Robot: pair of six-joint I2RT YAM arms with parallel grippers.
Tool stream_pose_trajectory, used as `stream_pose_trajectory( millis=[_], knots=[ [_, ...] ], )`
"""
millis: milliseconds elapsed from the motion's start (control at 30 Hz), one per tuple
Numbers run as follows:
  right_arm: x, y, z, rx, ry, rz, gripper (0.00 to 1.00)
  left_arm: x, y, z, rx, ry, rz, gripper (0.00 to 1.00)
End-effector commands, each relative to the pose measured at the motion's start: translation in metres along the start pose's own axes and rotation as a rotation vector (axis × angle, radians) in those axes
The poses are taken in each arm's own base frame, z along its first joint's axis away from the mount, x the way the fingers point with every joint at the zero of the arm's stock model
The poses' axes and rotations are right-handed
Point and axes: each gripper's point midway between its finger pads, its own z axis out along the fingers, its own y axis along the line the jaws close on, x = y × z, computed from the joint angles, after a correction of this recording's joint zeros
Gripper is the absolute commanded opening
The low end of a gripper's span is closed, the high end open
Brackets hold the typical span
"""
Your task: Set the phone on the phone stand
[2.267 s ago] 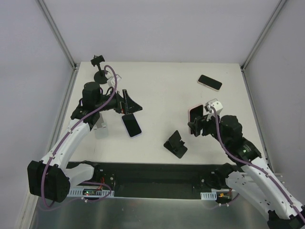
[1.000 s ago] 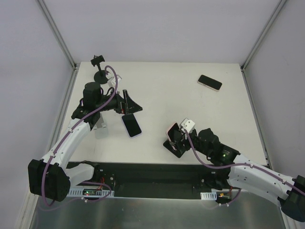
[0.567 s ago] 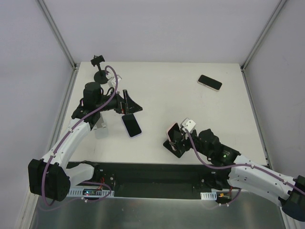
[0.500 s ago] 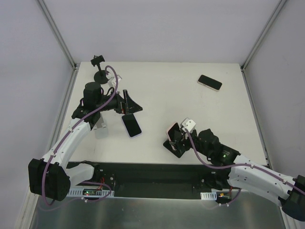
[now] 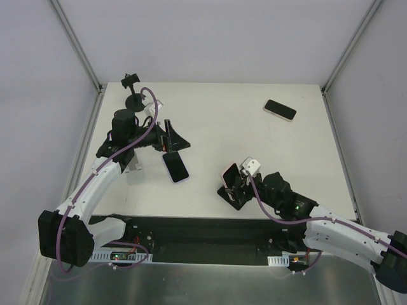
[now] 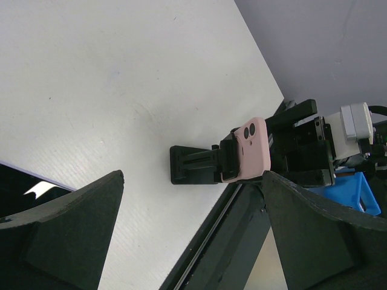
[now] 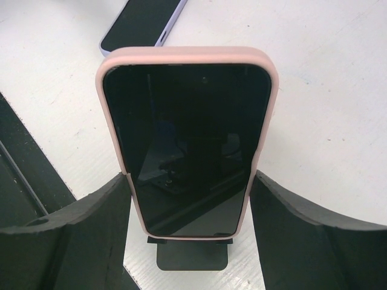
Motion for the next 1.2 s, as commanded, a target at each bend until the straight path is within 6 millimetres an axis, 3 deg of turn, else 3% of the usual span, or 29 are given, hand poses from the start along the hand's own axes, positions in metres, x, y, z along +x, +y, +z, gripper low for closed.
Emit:
stream_pose_trajectory(
  millis=[0,33,67,133,167,367,433,500,533,600,633,667,900,1067,1167],
  knots=[
    [-0.020,0.002,0.003,0.000,-0.073,0.018,0.37,-0.005,-0.004,0.001,0.024,-0.014,0.050,0.96],
    [-0.018,0.002,0.003,-0.002,-0.064,0.015,0.43,-0.005,-0.004,0.001,0.022,-0.015,0.050,0.96],
    [-0.019,0.002,0.003,-0.003,-0.058,0.016,0.55,-0.005,-0.005,0.001,0.024,-0.016,0.052,0.96],
    [-0.021,0.002,0.002,0.000,-0.061,0.017,0.87,-0.005,-0.004,0.001,0.022,-0.015,0.050,0.96],
    [-0.023,0.001,0.001,0.005,-0.060,0.014,0.96,-0.005,-0.004,0.001,0.022,-0.015,0.050,0.96],
    [-0.052,-0.002,-0.012,0.016,-0.127,0.013,0.96,-0.007,0.002,0.002,-0.015,-0.025,0.041,0.95],
    [-0.068,-0.003,-0.022,0.022,-0.184,0.019,0.96,-0.011,0.010,-0.002,-0.080,-0.045,0.043,0.95],
    [-0.080,-0.004,-0.032,0.023,-0.225,0.024,0.96,-0.017,0.031,-0.010,-0.228,-0.081,0.052,0.99],
    [-0.090,-0.005,-0.037,0.027,-0.253,0.027,0.96,-0.027,0.067,-0.032,-0.494,-0.154,0.027,0.99],
    [-0.099,-0.009,-0.046,0.047,-0.282,0.034,0.96,-0.034,0.100,-0.065,-0.765,-0.236,-0.004,0.99],
    [-0.101,-0.011,-0.049,0.059,-0.290,0.036,0.96,-0.035,0.126,-0.102,-1.009,-0.288,-0.017,0.99],
    [-0.106,-0.014,-0.053,0.074,-0.300,0.038,0.96,-0.035,0.132,-0.114,-1.089,-0.308,-0.021,0.99],
    [-0.117,-0.020,-0.062,0.100,-0.319,0.022,0.96,-0.019,0.150,-0.144,-1.272,-0.332,-0.046,0.99],
    [-0.115,-0.017,-0.058,0.085,-0.302,0.026,0.96,-0.011,0.165,-0.183,-1.410,-0.426,-0.168,0.99],
    [-0.107,-0.016,-0.056,0.080,-0.269,0.020,0.96,-0.009,0.166,-0.178,-1.391,-0.380,-0.170,0.99]
  ],
)
